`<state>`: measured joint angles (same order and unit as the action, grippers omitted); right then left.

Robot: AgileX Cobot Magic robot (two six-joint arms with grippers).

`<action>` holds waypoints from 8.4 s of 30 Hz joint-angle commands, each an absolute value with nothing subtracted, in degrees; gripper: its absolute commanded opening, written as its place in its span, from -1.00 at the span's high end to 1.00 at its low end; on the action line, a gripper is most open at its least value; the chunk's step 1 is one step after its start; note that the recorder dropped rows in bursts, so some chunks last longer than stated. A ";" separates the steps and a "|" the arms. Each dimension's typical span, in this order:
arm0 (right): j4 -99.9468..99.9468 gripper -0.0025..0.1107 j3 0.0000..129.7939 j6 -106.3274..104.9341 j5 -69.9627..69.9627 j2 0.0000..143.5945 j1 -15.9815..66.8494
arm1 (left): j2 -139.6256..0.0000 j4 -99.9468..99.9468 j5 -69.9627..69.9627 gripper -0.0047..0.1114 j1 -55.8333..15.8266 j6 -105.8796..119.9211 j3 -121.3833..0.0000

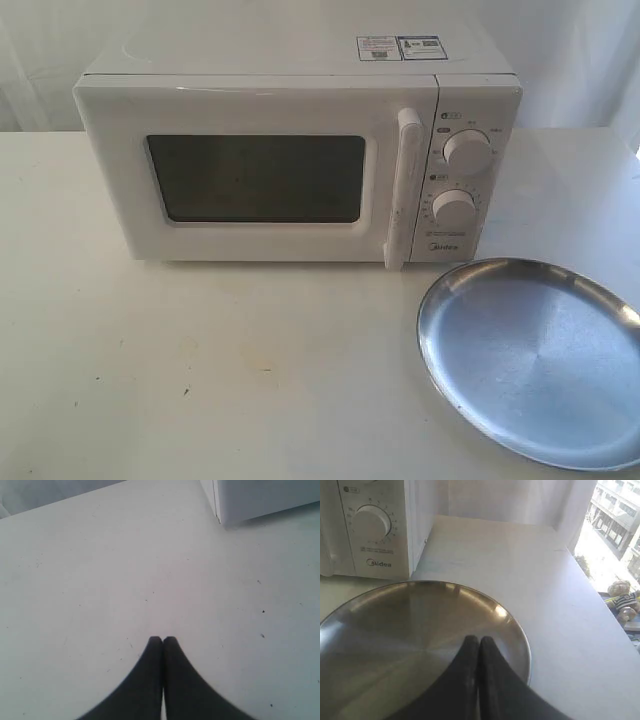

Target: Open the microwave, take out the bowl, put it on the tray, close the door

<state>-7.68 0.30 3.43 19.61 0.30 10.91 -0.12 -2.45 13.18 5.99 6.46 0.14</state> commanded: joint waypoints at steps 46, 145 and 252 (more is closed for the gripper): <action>-99.95 0.96 51.48 66.13 -69.96 83.46 8.90 | 0.00 -1.95 13.33 0.92 6.19 6.23 0.00; -84.96 0.32 51.21 43.41 -69.96 102.17 15.96 | 0.00 -1.95 13.33 0.92 6.19 6.23 0.00; -40.37 0.96 87.28 1.51 11.97 120.47 53.53 | 0.00 -1.95 13.32 0.92 6.19 6.27 0.00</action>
<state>-40.90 87.42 1.81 2.56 124.02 50.91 -0.12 -2.40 13.18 6.11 6.49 0.14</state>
